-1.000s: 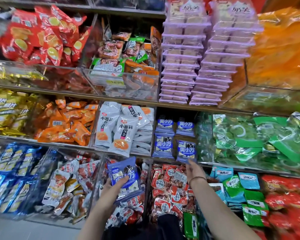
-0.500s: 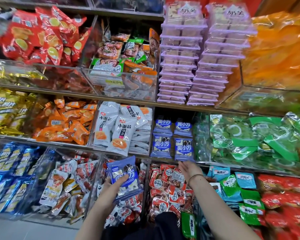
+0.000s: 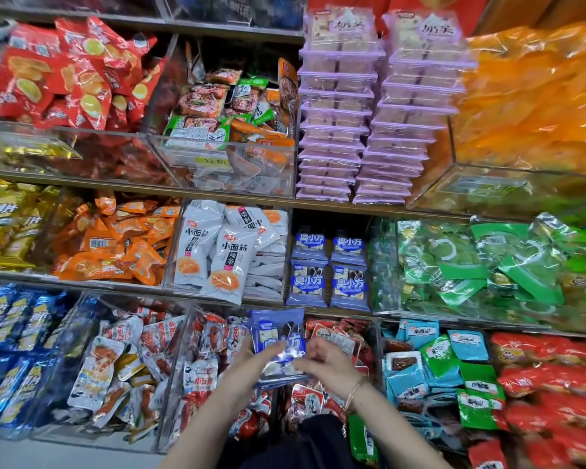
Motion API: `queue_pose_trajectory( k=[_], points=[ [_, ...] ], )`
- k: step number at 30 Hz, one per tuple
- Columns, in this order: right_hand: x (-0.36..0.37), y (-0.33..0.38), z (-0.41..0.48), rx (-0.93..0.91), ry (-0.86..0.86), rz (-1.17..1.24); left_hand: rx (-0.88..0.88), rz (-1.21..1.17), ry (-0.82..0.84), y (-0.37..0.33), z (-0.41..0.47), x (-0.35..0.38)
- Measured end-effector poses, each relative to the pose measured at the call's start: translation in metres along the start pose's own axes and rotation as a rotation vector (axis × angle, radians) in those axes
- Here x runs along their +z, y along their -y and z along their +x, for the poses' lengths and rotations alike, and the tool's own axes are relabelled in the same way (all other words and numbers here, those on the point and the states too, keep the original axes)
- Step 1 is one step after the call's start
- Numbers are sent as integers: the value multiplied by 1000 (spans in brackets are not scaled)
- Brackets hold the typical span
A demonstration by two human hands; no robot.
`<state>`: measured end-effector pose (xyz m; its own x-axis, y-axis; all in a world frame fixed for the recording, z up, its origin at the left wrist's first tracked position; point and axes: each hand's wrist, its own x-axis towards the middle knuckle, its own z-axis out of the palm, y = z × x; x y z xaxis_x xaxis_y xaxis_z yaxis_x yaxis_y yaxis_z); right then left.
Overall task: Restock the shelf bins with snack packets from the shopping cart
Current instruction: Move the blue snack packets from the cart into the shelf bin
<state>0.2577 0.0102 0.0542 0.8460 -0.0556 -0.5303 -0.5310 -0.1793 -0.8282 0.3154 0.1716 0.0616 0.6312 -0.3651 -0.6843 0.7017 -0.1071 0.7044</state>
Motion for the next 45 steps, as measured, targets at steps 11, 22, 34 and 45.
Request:
queue_pose_trajectory(
  k=[11,22,34,45],
  points=[
    [-3,-23,-5,30,-78,142,19,-43,46,0,10,5],
    [-30,-31,4,91,-564,596,-155,-58,-73,5,21,-22],
    [-66,57,145,129,-651,1079,-135,-119,-190,4,27,-48],
    [-85,58,186,241,-564,567,-71,-209,-169,5,23,-47]
  ],
)
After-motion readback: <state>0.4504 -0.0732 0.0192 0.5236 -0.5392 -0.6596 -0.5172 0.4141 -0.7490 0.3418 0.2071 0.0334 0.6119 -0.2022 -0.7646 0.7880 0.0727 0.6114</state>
